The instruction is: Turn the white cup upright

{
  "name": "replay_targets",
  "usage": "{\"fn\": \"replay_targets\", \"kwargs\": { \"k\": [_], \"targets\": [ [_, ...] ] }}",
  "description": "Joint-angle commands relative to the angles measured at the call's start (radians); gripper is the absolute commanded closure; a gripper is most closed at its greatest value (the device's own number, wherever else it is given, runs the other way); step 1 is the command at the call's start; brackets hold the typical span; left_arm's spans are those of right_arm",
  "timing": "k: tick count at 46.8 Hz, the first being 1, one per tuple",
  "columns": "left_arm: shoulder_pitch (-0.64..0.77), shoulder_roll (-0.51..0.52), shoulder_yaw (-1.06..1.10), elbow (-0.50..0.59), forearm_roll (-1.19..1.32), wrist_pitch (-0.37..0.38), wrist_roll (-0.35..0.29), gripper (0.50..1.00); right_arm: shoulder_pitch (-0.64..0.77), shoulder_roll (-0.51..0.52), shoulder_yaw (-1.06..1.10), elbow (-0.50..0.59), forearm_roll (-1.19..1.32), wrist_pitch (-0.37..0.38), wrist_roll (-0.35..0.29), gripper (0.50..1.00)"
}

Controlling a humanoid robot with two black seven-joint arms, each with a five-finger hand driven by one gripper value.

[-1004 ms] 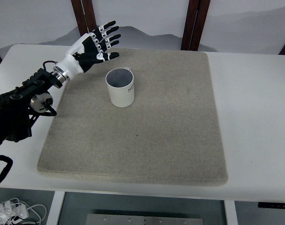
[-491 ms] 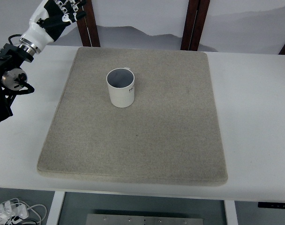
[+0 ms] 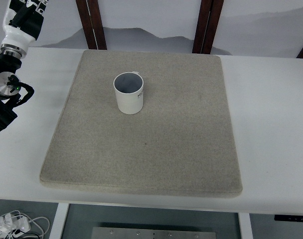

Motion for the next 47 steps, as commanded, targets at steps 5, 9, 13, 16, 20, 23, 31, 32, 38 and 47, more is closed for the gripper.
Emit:
{"fn": "replay_targets", "kwargs": {
  "k": [5, 9, 13, 16, 20, 23, 31, 32, 38, 47],
  "targets": [
    [0.008, -0.029, -0.104, 0.004, -0.050, 0.039, 0.172, 0.514, 0.000, 0.000, 0.000, 0.000, 0.001, 0.000, 0.000, 0.548],
    [0.011, -0.046, -0.158, 0.005, -0.073, 0.099, 0.232, 0.510, 0.000, 0.000, 0.000, 0.000, -0.001, 0.000, 0.000, 0.548],
    [0.011, -0.063, -0.167, 0.002, -0.077, 0.166, 0.273, 0.506, 0.000, 0.000, 0.000, 0.000, -0.001, 0.000, 0.000, 0.548],
    [0.011, -0.070, -0.168, 0.001, -0.080, 0.179, 0.305, 0.504, 0.000, 0.000, 0.000, 0.000, -0.001, 0.000, -0.001, 0.548],
    [0.009, -0.090, -0.194, 0.002, -0.103, 0.191, 0.364, 0.504, 0.000, 0.000, 0.000, 0.000, -0.001, 0.000, -0.001, 0.548],
    [0.011, -0.098, -0.210, 0.004, -0.110, 0.193, 0.388, 0.504, 0.000, 0.000, 0.000, 0.000, 0.001, 0.000, 0.000, 0.548],
    [0.011, -0.127, -0.217, 0.005, -0.112, 0.193, 0.394, 0.504, 0.000, 0.000, 0.000, 0.000, -0.001, 0.000, 0.000, 0.548],
    [0.011, -0.130, -0.220, 0.005, -0.113, 0.193, 0.394, 0.504, 0.000, 0.000, 0.000, 0.000, -0.001, 0.000, 0.000, 0.548],
    [0.011, -0.139, -0.266, 0.002, -0.144, 0.193, 0.405, 0.504, 0.000, 0.000, 0.000, 0.000, 0.001, 0.000, 0.000, 0.548],
    [0.011, -0.170, -0.285, 0.001, -0.149, 0.191, 0.408, 0.504, 0.000, 0.000, 0.000, 0.000, 0.001, 0.000, 0.000, 0.548]
  ]
}}
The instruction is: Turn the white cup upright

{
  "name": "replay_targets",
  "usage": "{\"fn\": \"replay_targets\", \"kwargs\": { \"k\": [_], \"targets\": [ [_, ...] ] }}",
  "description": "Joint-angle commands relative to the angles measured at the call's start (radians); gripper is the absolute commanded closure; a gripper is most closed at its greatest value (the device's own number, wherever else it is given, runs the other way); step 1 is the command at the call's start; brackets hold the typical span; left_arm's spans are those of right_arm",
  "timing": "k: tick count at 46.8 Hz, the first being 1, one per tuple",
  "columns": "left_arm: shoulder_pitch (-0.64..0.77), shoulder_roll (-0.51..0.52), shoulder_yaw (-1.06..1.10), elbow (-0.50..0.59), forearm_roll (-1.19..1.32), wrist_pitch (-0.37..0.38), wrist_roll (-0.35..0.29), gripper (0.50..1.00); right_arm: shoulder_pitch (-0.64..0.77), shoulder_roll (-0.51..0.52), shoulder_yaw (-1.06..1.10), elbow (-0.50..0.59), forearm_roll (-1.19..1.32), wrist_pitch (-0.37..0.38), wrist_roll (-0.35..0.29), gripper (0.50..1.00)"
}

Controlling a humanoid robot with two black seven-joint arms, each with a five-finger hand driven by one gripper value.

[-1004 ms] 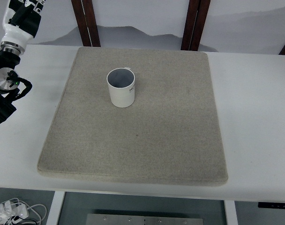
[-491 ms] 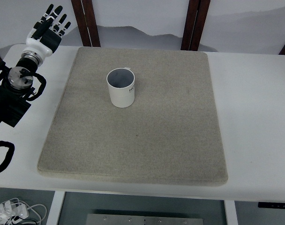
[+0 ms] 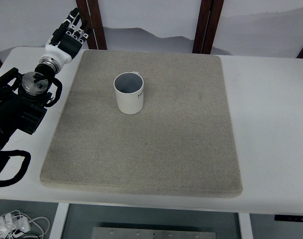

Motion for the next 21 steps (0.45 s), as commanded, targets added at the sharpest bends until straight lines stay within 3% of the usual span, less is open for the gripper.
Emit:
{"fn": "replay_targets", "kwargs": {
  "k": [1, 21],
  "targets": [
    [0.000, -0.017, -0.011, 0.001, -0.001, 0.000, -0.001, 0.504, 0.000, 0.000, 0.000, 0.000, 0.000, 0.000, -0.001, 0.548],
    [-0.001, -0.028, -0.036, 0.001, -0.001, 0.000, -0.003, 0.504, -0.002, 0.000, 0.000, 0.000, 0.002, 0.002, -0.007, 0.548]
  ]
}}
